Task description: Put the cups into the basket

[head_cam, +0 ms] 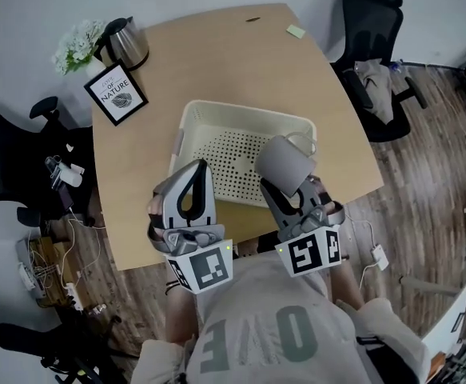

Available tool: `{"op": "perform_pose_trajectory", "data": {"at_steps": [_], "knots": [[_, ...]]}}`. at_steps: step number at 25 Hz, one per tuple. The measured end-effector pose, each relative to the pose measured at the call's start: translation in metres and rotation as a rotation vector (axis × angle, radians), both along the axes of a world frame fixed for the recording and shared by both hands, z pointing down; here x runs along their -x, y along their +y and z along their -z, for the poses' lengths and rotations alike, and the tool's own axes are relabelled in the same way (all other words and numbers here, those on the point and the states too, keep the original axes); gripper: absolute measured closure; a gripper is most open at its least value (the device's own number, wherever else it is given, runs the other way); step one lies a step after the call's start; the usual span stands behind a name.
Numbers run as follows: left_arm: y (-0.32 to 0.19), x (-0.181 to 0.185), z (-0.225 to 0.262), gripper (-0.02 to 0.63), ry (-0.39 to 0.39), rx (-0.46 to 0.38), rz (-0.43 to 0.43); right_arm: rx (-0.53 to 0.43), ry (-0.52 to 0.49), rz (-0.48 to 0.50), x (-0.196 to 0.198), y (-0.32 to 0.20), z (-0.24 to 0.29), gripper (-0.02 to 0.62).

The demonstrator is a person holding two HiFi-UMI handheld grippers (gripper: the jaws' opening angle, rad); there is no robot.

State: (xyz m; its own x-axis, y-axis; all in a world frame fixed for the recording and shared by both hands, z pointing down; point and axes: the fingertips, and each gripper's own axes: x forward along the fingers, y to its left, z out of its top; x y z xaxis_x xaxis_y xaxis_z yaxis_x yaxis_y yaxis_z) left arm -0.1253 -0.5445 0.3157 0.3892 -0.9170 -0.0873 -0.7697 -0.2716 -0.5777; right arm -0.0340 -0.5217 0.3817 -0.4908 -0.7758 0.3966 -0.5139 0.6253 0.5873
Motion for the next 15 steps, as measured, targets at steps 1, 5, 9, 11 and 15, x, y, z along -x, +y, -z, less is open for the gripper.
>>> {"op": "perform_pose_trajectory", "data": {"at_steps": [1, 5, 9, 11, 15], "knots": [[-0.002, 0.0, 0.0, 0.597, 0.004, 0.003, 0.015, 0.019, 0.02, 0.027, -0.001, -0.003, -0.003, 0.529], [-0.01, -0.002, 0.001, 0.597, 0.01, 0.001, 0.068, 0.078, 0.111, 0.137, -0.003, -0.015, -0.015, 0.529], [-0.016, -0.006, -0.004, 0.597, 0.006, 0.011, 0.1, 0.107, 0.26, 0.241, -0.004, -0.03, -0.035, 0.529], [-0.017, -0.007, -0.005, 0.597, 0.003, 0.012, 0.109, 0.126, 0.316, 0.287, -0.003, -0.036, -0.046, 0.529], [-0.019, -0.005, -0.008, 0.597, 0.005, 0.005, 0.127, 0.193, 0.395, 0.374, 0.005, -0.047, -0.069, 0.529]]}}
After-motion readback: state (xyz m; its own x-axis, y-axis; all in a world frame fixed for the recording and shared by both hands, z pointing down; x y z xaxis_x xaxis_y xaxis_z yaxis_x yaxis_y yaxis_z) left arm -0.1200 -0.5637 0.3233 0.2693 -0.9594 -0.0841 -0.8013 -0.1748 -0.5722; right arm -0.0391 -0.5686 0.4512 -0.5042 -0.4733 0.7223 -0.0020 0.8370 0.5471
